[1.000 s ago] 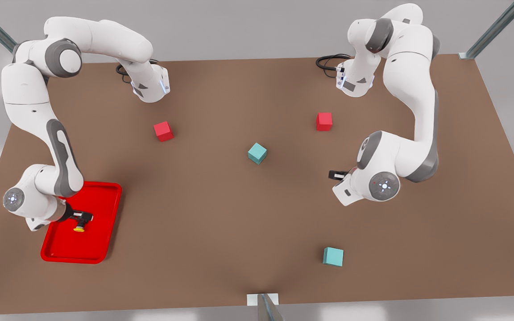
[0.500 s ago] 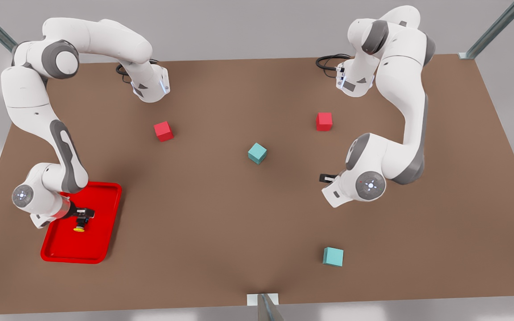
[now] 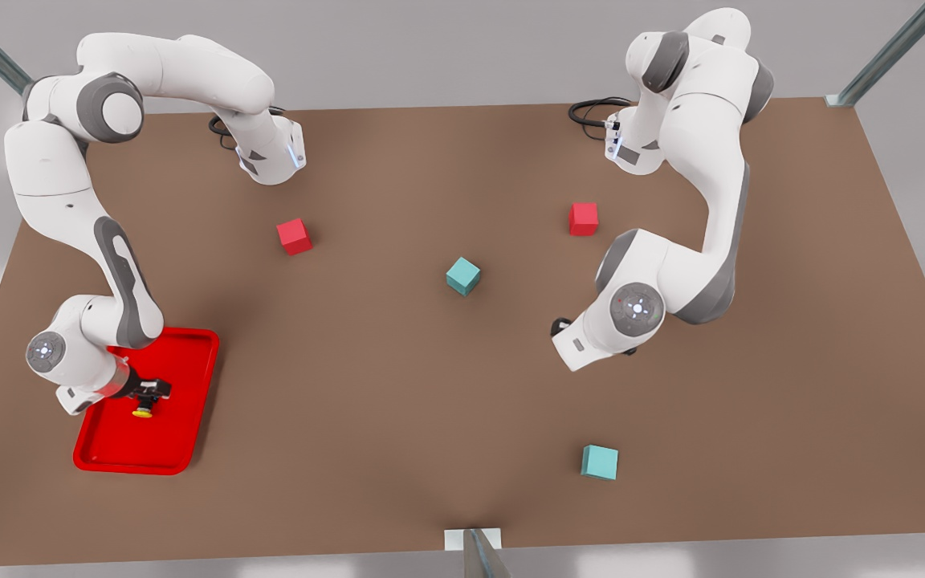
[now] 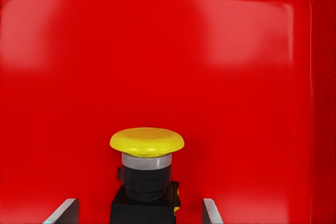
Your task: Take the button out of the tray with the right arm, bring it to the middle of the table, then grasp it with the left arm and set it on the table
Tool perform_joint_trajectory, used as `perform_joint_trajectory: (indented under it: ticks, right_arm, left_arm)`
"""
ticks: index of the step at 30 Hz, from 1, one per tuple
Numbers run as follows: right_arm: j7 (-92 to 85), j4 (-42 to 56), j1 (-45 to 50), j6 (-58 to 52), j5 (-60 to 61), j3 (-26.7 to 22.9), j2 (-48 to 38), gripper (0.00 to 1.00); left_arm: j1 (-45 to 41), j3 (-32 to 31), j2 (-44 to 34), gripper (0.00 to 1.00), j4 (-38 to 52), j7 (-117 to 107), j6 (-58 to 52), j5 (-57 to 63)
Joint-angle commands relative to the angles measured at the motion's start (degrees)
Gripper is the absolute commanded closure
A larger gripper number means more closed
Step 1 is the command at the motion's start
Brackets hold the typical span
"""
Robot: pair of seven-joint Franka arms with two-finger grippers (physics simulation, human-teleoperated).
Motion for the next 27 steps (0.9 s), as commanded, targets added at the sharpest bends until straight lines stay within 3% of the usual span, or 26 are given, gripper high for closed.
perform_joint_trajectory:
  ticks: [1,7,8,11,14,27]
  right_arm:
    - [-0.88,0.29,0.04,0.48,0.12,-0.01,-0.01,0.10]
    - [-0.97,-0.42,-0.67,2.59,-0.15,-0.01,0.34,0.11]
    - [-0.97,-0.50,-0.84,2.59,-0.41,-0.01,0.34,0.14]
    - [-0.97,-0.59,-0.75,2.42,-0.32,-0.01,0.25,0.41]
    - [-0.97,-0.59,-0.40,2.50,-0.32,-0.01,0.25,0.46]
    - [-0.71,-0.77,0.13,-1.27,0.03,-0.01,-3.09,0.53]
  left_arm:
    - [-0.09,-0.02,-0.05,0.00,0.05,-0.38,0.98,0.09]
    - [-0.09,-0.02,0.04,0.00,0.05,-0.38,0.54,0.09]
    - [-0.09,-0.02,0.04,0.00,-0.04,-0.29,0.45,0.18]
    - [-0.27,-0.02,0.22,0.00,-0.04,-0.29,0.80,-0.09]
    - [-0.44,-0.02,0.30,0.00,-0.30,-0.29,0.89,-0.09]
    - [-0.53,0.07,0.30,0.00,-0.39,-0.38,0.54,0.27]
